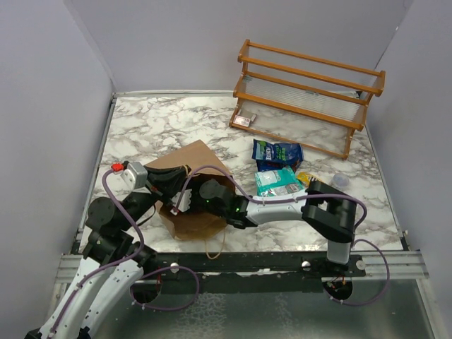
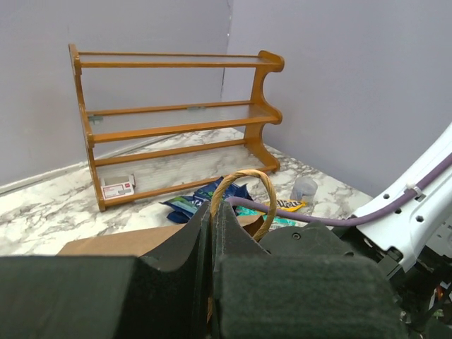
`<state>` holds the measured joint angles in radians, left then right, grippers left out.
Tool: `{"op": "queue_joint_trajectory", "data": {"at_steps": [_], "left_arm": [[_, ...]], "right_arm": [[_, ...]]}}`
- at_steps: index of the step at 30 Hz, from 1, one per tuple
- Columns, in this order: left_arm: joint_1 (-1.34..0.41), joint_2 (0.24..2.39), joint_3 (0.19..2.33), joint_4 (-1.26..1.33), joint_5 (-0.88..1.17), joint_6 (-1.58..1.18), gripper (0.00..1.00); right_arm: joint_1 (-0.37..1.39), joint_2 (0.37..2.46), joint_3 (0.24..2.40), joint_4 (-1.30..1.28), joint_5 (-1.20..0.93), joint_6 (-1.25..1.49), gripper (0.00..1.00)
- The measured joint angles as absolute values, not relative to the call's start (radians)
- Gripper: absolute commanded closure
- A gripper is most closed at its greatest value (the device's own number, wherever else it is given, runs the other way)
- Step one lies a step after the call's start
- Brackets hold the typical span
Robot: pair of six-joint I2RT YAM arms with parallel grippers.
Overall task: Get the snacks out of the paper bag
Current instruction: Take out the snack from the paper bag.
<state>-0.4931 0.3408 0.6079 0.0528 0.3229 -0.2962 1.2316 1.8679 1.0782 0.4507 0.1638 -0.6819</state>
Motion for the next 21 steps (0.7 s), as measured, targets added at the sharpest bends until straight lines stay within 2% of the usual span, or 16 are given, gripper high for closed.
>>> {"op": "queue_joint_trajectory", "data": {"at_steps": [6,21], "left_arm": [[-0.493,0.338,0.608,0.059,0.343,-0.289,1.0],[-0.493,0.316,0.607,0.067,0.367,-0.29,1.0]], "right_arm": [[1.231,1.936,1.114,0.491,0.164,-0.667,0.53],[1.183,2.022,1.152,0.571,0.077,-0.568,0.33]]}}
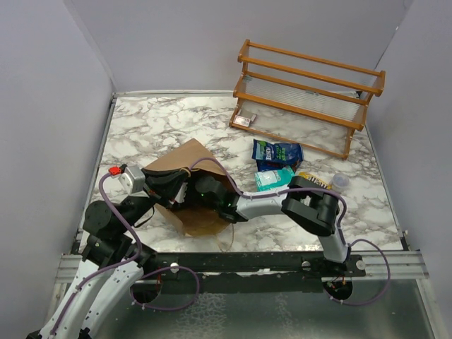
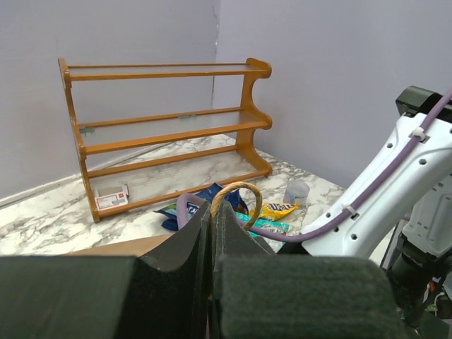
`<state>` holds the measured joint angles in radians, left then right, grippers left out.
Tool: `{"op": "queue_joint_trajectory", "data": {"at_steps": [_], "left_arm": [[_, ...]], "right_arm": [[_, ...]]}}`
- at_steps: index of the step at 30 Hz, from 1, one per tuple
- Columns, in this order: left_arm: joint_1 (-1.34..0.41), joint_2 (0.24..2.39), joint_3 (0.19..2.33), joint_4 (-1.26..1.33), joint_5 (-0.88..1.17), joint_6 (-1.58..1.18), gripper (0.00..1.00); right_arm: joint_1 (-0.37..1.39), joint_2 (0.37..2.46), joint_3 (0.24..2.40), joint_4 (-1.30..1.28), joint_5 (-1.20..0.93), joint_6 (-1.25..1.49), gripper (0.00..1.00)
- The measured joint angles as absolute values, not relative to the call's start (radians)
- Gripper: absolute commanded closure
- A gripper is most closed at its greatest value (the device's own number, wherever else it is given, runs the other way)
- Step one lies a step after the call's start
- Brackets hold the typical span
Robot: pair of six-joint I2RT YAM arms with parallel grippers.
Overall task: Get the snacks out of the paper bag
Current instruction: Take out the snack from the paper bag.
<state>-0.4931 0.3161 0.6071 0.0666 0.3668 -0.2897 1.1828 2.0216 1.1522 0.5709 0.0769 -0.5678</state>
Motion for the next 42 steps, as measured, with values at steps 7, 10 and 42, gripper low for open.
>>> {"op": "queue_joint_trajectory", "data": {"at_steps": [7,10,42], "left_arm": [[-0.493,0.318,0.591,0.086,0.378,-0.309,1.0],[-0.493,0.318,0.581,0.088,0.378,-0.319,1.0],[-0.493,0.258,0.54,0.081,0.265,-0.333,1.0]], "right_arm": [[1.171,2.101,1.229,0.583,0.074,-0.545,0.3],[1.164,2.142,1.26,0.588,0.073,-0.527,0.31],[1.109,2.051,1.135,0.639,0.061,-0.368,0.99]]}}
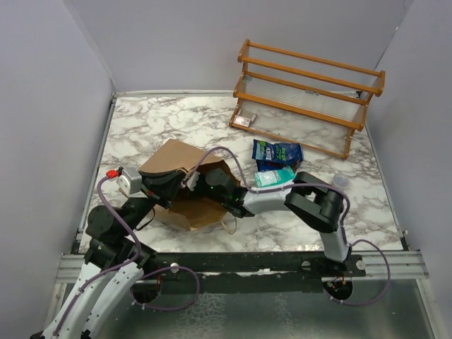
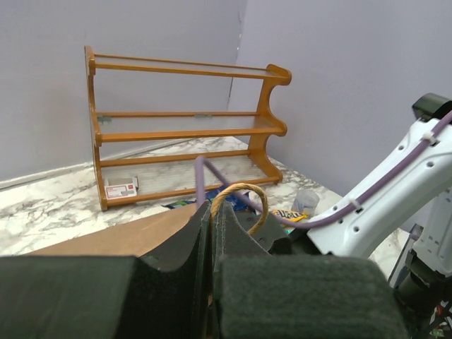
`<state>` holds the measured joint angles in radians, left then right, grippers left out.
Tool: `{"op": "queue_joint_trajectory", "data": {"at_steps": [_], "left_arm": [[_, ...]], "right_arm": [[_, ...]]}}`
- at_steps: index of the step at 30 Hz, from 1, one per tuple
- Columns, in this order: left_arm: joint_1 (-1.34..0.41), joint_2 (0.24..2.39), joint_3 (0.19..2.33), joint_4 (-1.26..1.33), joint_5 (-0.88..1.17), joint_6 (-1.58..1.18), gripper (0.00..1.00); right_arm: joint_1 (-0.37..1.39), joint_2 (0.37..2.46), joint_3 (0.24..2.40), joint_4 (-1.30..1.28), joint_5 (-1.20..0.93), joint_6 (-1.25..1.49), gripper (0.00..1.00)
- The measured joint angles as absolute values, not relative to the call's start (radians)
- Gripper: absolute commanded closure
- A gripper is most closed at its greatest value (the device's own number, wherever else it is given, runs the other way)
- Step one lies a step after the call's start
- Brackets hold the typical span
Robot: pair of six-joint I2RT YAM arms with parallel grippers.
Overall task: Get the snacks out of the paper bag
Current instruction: Take out the snack from the paper bag.
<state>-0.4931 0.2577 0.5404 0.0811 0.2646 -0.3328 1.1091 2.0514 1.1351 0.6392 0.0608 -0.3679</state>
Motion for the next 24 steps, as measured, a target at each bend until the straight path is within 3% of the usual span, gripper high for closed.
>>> {"op": "queue_joint_trajectory", "data": {"at_steps": [11,24], "left_arm": [[-0.493,0.274,0.522,0.086,0.225,-0.329,1.0],[-0.493,0.311,0.522,0.105,0.178,-0.327,1.0]], "right_arm": [[1.106,1.798,0.931,0.582,0.081,-0.393,0.99],[1.106,1.625,0.894,0.498,0.051,-0.335,0.99]]}}
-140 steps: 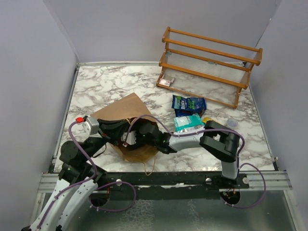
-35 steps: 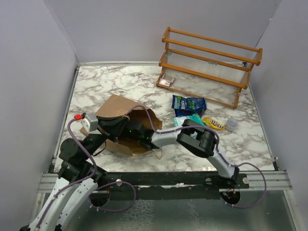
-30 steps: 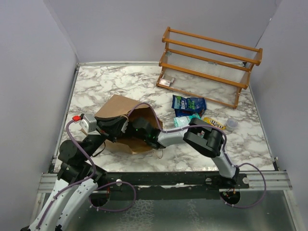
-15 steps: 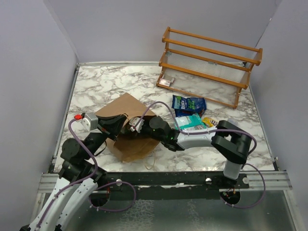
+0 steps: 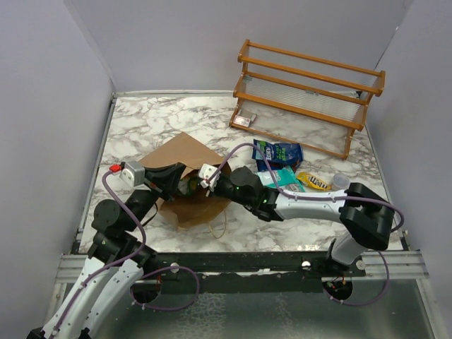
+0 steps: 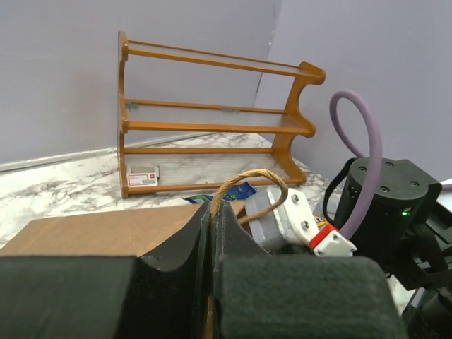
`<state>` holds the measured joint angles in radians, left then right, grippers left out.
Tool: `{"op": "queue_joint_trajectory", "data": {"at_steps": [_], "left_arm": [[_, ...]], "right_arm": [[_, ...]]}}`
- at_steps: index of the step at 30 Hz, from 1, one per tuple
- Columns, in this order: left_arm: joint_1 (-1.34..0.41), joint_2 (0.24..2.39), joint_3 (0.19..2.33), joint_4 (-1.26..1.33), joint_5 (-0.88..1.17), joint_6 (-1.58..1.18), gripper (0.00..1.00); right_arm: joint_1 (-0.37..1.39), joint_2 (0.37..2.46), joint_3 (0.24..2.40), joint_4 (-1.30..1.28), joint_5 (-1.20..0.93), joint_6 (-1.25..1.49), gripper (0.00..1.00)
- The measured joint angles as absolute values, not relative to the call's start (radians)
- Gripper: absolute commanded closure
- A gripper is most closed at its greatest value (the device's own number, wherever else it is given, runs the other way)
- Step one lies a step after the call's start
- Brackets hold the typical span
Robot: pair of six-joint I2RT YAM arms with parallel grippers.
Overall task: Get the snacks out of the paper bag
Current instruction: Take out the snack from the paper bag.
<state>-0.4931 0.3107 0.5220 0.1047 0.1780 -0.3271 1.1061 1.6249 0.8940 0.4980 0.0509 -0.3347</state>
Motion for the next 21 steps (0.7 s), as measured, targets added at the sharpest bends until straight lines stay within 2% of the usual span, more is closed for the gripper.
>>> {"op": "queue_joint_trajectory", "data": {"at_steps": [8,21], "left_arm": [[-0.493,0.314,0.523,0.109,0.096,-0.32,1.0],[-0.493,0.391,0.529,0.172,0.032,-0.3,1.0]], "right_arm": [[1.106,1.469,0.885,0.359,0.028,-0.318,0.99],[1.106,1.103,0.846,0.08,-0.049,-0.458,0.99]]}}
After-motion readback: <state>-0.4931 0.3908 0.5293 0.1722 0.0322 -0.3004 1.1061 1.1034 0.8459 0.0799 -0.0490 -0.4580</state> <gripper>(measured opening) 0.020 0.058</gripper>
